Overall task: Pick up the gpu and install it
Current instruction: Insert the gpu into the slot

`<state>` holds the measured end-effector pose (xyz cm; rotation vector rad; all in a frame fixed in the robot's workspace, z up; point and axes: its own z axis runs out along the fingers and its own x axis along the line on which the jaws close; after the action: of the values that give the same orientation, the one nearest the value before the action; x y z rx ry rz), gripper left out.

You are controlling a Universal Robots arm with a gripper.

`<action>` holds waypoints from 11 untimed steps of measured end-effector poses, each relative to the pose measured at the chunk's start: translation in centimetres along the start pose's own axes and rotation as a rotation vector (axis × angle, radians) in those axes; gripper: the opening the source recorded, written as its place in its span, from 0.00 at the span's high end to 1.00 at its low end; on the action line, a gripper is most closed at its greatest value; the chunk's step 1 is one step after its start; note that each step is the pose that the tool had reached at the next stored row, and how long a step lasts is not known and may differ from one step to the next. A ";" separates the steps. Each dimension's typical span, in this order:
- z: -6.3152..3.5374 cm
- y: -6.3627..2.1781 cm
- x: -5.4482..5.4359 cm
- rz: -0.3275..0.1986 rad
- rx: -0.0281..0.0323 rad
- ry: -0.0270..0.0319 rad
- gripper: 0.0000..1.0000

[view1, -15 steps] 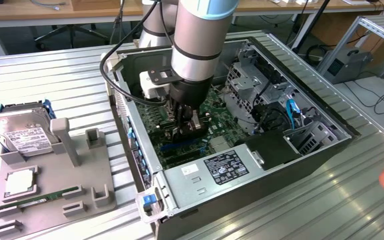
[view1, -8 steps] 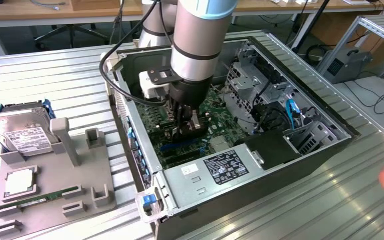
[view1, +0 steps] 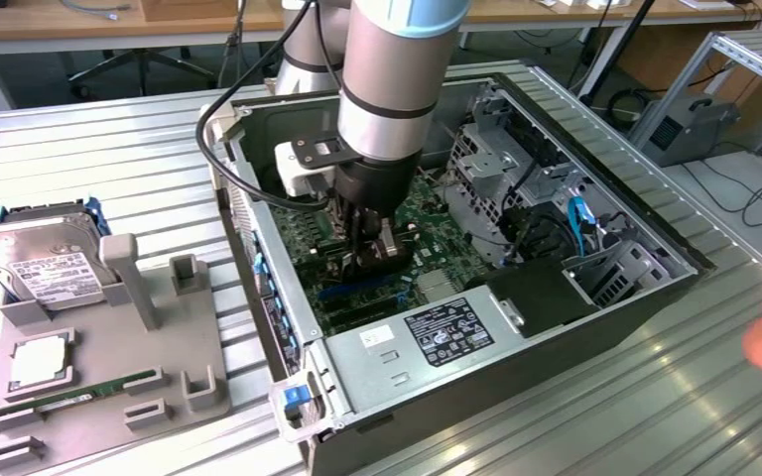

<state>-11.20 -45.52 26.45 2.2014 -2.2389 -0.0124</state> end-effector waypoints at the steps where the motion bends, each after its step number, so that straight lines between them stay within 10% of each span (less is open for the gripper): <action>1: -0.04 0.00 0.0 0.000 -0.0001 0.0002 0.74; 11: -0.06 0.00 0.0 -0.006 -0.0001 0.0004 0.74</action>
<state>-11.20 -45.51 26.52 2.2077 -2.2323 -0.0121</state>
